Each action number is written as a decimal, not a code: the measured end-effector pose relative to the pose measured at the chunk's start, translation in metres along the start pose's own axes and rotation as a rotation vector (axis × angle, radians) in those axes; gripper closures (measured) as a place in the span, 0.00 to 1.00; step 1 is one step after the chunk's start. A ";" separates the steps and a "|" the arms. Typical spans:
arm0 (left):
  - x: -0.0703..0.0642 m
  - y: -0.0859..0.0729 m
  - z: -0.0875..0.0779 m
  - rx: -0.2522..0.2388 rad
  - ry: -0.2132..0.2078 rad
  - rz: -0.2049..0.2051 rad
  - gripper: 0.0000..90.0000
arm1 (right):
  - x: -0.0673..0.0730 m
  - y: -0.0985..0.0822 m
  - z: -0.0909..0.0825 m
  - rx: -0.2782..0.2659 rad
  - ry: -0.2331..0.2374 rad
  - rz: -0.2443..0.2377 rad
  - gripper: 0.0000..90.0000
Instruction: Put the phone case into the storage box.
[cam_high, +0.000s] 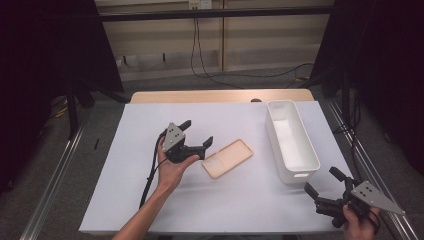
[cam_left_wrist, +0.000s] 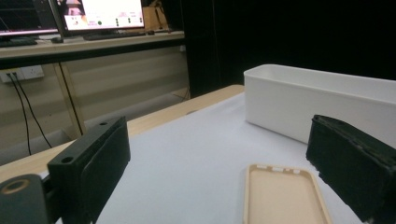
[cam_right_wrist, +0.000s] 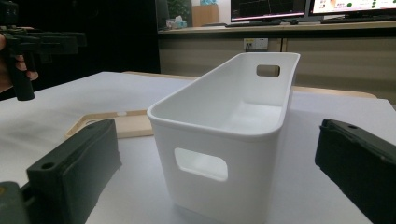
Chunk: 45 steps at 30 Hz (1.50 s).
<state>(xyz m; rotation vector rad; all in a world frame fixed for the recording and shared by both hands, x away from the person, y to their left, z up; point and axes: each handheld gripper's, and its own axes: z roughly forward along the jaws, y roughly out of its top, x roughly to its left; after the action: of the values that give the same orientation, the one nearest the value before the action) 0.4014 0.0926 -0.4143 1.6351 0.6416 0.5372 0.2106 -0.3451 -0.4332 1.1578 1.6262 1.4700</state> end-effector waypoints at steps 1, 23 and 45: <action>0.000 0.000 0.001 -0.004 -0.002 -0.001 0.11 | 0.000 0.000 0.000 0.000 0.000 0.000 0.00; 0.003 -0.004 0.005 0.060 -0.132 -0.038 0.74 | 0.000 -0.001 -0.001 0.005 0.002 -0.001 0.00; -0.003 0.006 0.007 0.267 -0.297 -0.072 1.00 | 0.000 -0.001 -0.001 0.009 0.006 0.000 0.00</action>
<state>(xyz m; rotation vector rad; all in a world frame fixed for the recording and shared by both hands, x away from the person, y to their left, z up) 0.4046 0.0842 -0.4093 1.8878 0.5649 0.1534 0.2099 -0.3453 -0.4340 1.1589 1.6390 1.4686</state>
